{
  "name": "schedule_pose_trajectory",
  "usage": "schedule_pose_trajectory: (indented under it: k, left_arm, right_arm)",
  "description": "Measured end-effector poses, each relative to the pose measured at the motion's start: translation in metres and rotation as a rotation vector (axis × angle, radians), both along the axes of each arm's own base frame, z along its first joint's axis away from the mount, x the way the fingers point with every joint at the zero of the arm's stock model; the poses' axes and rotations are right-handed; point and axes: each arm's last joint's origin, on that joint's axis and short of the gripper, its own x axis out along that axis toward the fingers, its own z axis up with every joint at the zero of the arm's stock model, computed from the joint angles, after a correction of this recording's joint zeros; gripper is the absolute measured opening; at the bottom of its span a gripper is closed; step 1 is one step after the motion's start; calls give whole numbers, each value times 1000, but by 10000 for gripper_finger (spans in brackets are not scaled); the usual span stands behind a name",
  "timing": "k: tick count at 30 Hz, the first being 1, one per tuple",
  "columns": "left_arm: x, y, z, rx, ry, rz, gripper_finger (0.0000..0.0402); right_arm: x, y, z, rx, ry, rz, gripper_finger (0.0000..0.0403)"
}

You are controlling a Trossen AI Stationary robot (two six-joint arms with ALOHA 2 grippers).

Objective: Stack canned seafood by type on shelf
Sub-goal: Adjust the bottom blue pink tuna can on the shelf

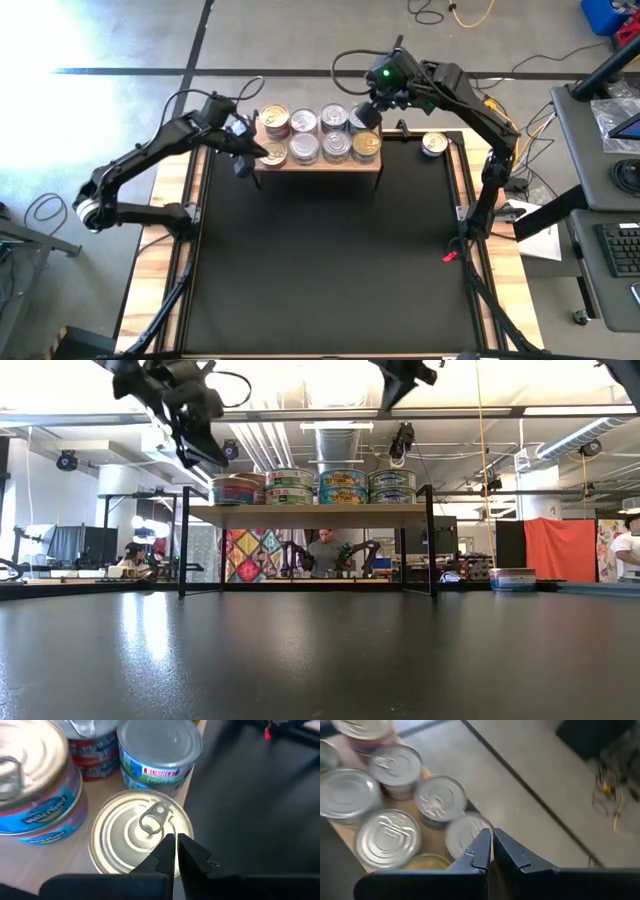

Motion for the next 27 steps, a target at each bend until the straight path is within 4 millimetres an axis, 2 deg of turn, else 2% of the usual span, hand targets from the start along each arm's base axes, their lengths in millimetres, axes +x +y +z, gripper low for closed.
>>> schedule_pose_trajectory:
  k: [6, 10, 13, 21, 27]
  left_arm:
    - [-7, -6, 14, 54, -55, 46, 43]
    - [-8, -8, 12, 16, -35, 58, 83]
    - [-3, -5, 6, 4, 5, 93, 96]
    - [14, 4, -8, 17, 68, 125, 71]
    - [22, 12, -15, 26, 79, 134, 41]
  right_arm:
    - [-12, -19, -13, 93, 4, -157, 13]
    - [-12, -24, -23, 124, 32, -190, 13]
    - [-9, -24, -29, 136, 51, -185, 13]
    - [0, -14, -37, 150, 80, -147, 13]
    - [-2, -11, -39, 189, 89, -144, 13]
